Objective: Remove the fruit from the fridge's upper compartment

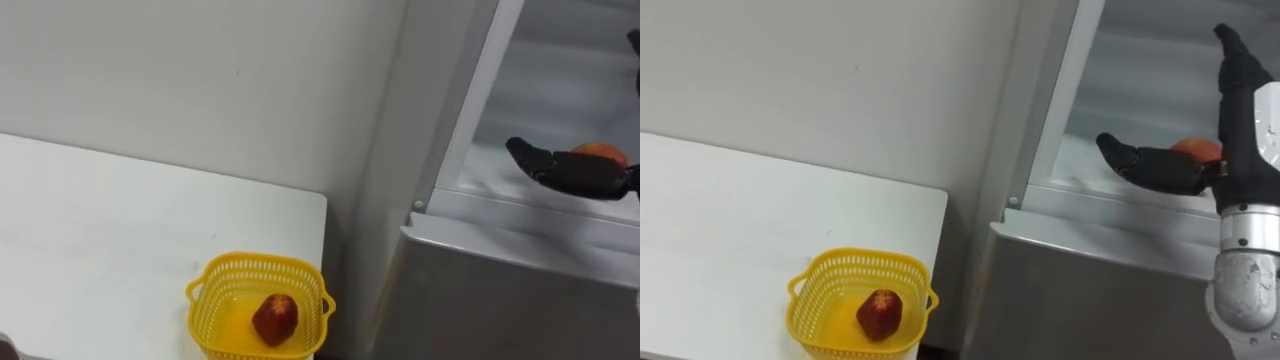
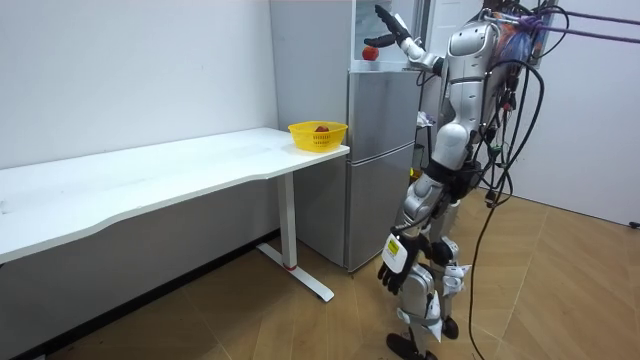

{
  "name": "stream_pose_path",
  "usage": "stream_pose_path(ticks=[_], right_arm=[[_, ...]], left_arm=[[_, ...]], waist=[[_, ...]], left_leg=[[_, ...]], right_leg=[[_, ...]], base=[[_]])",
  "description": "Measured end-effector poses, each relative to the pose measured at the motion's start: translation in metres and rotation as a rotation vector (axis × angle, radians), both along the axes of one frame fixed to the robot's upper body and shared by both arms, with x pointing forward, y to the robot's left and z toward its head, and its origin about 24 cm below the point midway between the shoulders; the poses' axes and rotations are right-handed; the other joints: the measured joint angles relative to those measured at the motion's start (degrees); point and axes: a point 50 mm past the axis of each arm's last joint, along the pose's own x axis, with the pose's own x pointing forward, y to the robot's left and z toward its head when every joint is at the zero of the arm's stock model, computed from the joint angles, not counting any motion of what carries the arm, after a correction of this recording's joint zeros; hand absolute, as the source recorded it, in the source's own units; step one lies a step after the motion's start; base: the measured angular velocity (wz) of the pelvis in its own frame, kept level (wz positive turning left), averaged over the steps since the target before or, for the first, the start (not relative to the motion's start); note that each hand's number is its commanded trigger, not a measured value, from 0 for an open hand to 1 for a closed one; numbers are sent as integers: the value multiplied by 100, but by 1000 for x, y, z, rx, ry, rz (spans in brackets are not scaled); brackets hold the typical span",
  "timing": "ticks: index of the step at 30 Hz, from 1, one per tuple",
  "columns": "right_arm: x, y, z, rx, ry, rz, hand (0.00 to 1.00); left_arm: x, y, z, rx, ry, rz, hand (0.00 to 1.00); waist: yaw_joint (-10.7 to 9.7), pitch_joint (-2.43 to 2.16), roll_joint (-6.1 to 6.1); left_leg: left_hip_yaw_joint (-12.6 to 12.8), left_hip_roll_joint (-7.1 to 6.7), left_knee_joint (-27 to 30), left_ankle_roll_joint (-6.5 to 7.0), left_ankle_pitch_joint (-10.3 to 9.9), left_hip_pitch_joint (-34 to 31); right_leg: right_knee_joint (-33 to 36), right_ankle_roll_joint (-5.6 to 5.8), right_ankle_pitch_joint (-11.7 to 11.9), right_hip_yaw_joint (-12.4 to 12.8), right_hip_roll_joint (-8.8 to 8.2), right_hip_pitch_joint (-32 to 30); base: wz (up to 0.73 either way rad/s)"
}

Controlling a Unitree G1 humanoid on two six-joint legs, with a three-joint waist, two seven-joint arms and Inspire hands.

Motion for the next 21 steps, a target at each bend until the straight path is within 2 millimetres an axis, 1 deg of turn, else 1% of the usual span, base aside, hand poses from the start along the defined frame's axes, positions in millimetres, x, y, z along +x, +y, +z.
stream_pose_path(ticks=[3,5,7,10,12,14,16,18,20,21], right_arm=[[0,-5,-2,-13,29,-12,0],[1,-6,-3,-7,38,-15,0],[2,-10,-7,6,57,-27,0],[3,-16,-15,25,96,-58,0],[4,-20,-22,40,122,-70,0],[6,-23,-32,50,170,-83,0],[6,-27,-37,63,189,-97,0],[8,-28,-36,67,193,-104,0],[14,-26,-30,50,186,-101,0],[15,-27,-29,44,187,-104,0]], left_arm=[[0,3,1,8,1,1,0],[0,4,1,13,0,1,0],[0,4,1,16,-1,0,0],[-2,4,1,21,2,1,0],[-4,4,1,23,12,-1,0],[-6,5,1,26,24,-2,0],[-8,5,1,27,29,-2,0],[-8,5,1,29,30,-7,0],[-8,5,1,26,33,-8,0],[-8,5,1,26,33,-8,0]], waist=[[1,9,12],[-6,23,33],[-7,20,30],[-3,-2,8],[-3,-6,1],[3,-15,-12],[16,-24,-25],[10,-22,-17],[-19,0,6],[-18,-1,5]], left_leg=[[-41,-1,-6,-1,0,-18],[-87,-1,-6,-3,1,-30],[-109,-3,-4,-10,7,-47],[-124,-8,4,-17,15,-93],[-123,-11,6,-16,19,-105],[-120,-12,6,-15,20,-133],[-115,-12,8,-13,21,-166],[-111,-11,16,-13,21,-213],[-104,-4,35,-14,22,-269],[-104,-2,39,-14,23,-290]], right_leg=[[11,0,0,-68,-3,8],[13,0,0,-119,-5,14],[13,-1,0,-148,-10,11],[11,-7,-5,-154,-13,-22],[12,-7,-5,-156,-14,-33],[17,-7,-5,-156,-18,-61],[17,-7,-5,-150,-21,-93],[25,-7,-4,-142,-21,-142],[35,-13,0,-135,-15,-203],[38,-13,0,-135,-14,-221]], base=[[8],[8],[8],[3],[0],[0],[0],[-2],[-2],[0]])
